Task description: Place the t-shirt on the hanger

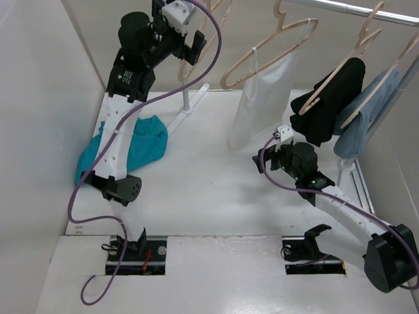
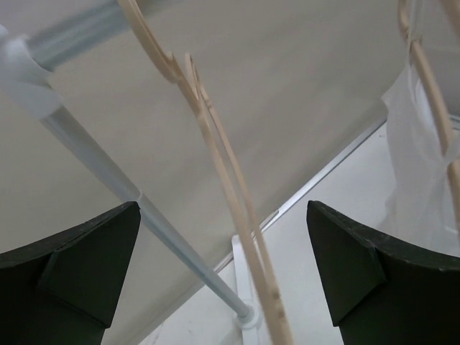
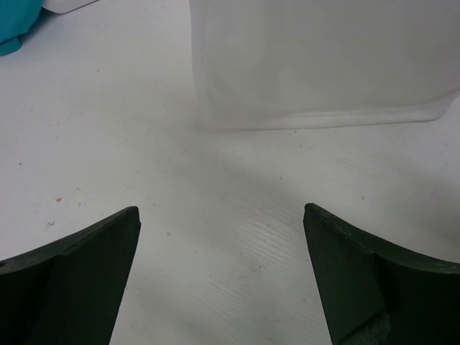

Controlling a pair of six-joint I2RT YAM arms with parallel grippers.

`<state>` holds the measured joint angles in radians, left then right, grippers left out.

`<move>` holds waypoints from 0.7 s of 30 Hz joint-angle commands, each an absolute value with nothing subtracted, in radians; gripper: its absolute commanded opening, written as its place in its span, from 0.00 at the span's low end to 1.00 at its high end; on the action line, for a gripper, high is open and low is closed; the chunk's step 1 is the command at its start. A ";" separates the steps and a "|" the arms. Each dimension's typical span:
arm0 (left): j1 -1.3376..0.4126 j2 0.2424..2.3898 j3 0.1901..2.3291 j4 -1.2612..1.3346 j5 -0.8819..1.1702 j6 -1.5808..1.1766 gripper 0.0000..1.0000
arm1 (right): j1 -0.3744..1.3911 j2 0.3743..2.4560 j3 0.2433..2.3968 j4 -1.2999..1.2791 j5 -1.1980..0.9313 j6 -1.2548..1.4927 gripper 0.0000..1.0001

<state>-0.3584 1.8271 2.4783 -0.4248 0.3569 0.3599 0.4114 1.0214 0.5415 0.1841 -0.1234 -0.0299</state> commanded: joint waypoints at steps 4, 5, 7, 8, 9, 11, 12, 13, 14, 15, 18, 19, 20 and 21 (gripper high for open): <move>-0.360 1.904 2.459 -0.408 0.403 0.341 1.00 | 0.394 0.997 0.575 0.210 -0.144 -0.032 1.00; -0.360 1.904 2.459 -0.399 0.413 0.322 0.94 | 0.394 0.988 0.575 0.201 -0.135 -0.032 1.00; -0.360 1.927 2.459 -0.390 0.434 0.276 0.74 | 0.394 0.979 0.575 0.201 -0.135 -0.032 1.00; -0.360 1.927 2.459 -0.390 0.423 0.267 0.62 | 0.394 0.979 0.575 0.201 -0.135 -0.032 1.00; -0.371 1.937 2.459 -0.390 0.405 0.267 0.44 | 0.394 0.979 0.566 0.201 -0.135 -0.032 1.00; -0.382 1.937 2.459 -0.390 0.353 0.267 0.31 | 0.394 0.970 0.566 0.192 -0.135 -0.032 1.00; -0.382 1.937 2.448 -0.390 0.336 0.276 0.24 | 0.394 0.969 0.566 0.192 -0.135 -0.032 1.00; -0.382 1.928 2.448 -0.390 0.309 0.276 0.11 | 0.394 0.969 0.566 0.192 -0.135 -0.032 1.00; -0.382 1.928 2.436 -0.390 0.295 0.276 0.05 | 0.394 0.969 0.566 0.192 -0.135 -0.032 1.00; -0.382 1.918 2.421 -0.390 0.285 0.276 0.01 | 0.385 0.969 0.557 0.192 -0.126 -0.032 1.00; -0.382 1.893 2.410 -0.380 0.261 0.276 0.00 | 0.385 0.969 0.557 0.192 -0.126 -0.032 1.00; -0.382 1.893 2.410 -0.380 0.252 0.276 0.00 | 0.385 0.969 0.557 0.192 -0.126 -0.023 1.00; -0.382 1.884 2.410 -0.371 0.229 0.276 0.00 | 0.385 0.969 0.557 0.192 -0.126 -0.023 1.00; -0.382 1.875 2.410 -0.362 0.215 0.276 0.00 | 0.385 0.969 0.557 0.192 -0.126 -0.023 1.00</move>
